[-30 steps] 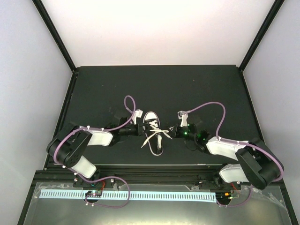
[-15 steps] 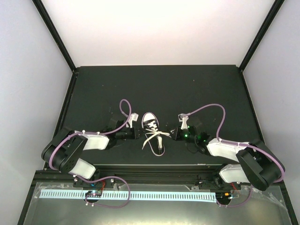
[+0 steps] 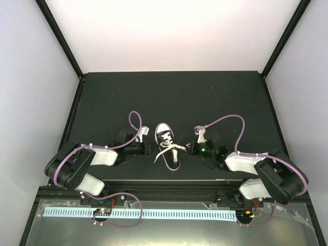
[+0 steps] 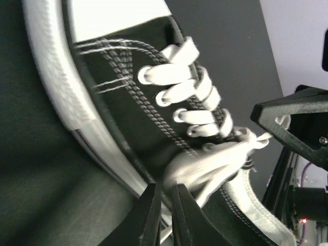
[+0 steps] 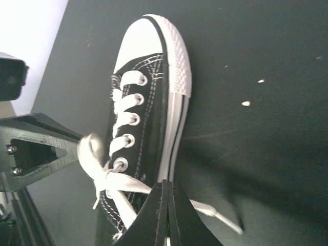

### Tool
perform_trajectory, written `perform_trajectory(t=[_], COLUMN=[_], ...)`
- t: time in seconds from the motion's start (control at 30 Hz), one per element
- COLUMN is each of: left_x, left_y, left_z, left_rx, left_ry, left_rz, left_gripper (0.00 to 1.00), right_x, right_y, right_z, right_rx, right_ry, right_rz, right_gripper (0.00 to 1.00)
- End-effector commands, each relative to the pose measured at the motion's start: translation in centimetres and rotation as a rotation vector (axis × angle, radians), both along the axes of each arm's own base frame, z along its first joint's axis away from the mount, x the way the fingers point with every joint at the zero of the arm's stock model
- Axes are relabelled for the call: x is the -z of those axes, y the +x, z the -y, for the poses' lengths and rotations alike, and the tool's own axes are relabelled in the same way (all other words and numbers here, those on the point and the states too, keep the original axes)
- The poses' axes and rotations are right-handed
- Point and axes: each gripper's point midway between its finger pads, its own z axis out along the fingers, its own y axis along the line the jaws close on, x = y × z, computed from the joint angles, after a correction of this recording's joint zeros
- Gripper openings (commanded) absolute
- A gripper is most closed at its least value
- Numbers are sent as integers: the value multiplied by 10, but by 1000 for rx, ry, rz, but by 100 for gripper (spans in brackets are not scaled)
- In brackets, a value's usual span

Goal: Tie the shoes

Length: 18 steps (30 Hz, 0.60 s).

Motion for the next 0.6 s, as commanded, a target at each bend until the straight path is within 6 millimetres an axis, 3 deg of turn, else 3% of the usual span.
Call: perform_trajectory(t=[0.0, 0.03, 0.1, 0.2, 0.33, 0.43, 0.5, 0.57], left_x=[4, -3, -20, -47, -81, -104, -111, -118], left_y=[3, 5, 8, 17, 32, 53, 74, 94], left_z=[-14, -13, -11, -8, 2, 0, -20, -52], left_rx=[-27, -17, 8, 54, 115, 95, 28, -72], left_ry=[41, 36, 40, 74, 104, 113, 135, 147], left_rz=[20, 49, 112, 203, 279, 331, 353, 368], left_gripper=[25, 42, 68, 89, 93, 94, 94, 94], right_x=[3, 1, -8, -26, -59, -74, -82, -89], right_y=[2, 1, 0, 5, 35, 62, 80, 98], right_z=[9, 6, 0, -4, 4, 24, 45, 76], right_rx=[-3, -34, -92, -146, -66, 7, 69, 154], right_ry=[-53, -65, -79, -123, -204, -230, -238, -249], right_rz=[30, 38, 68, 131, 209, 216, 228, 245], right_gripper=[2, 5, 29, 60, 87, 90, 90, 91])
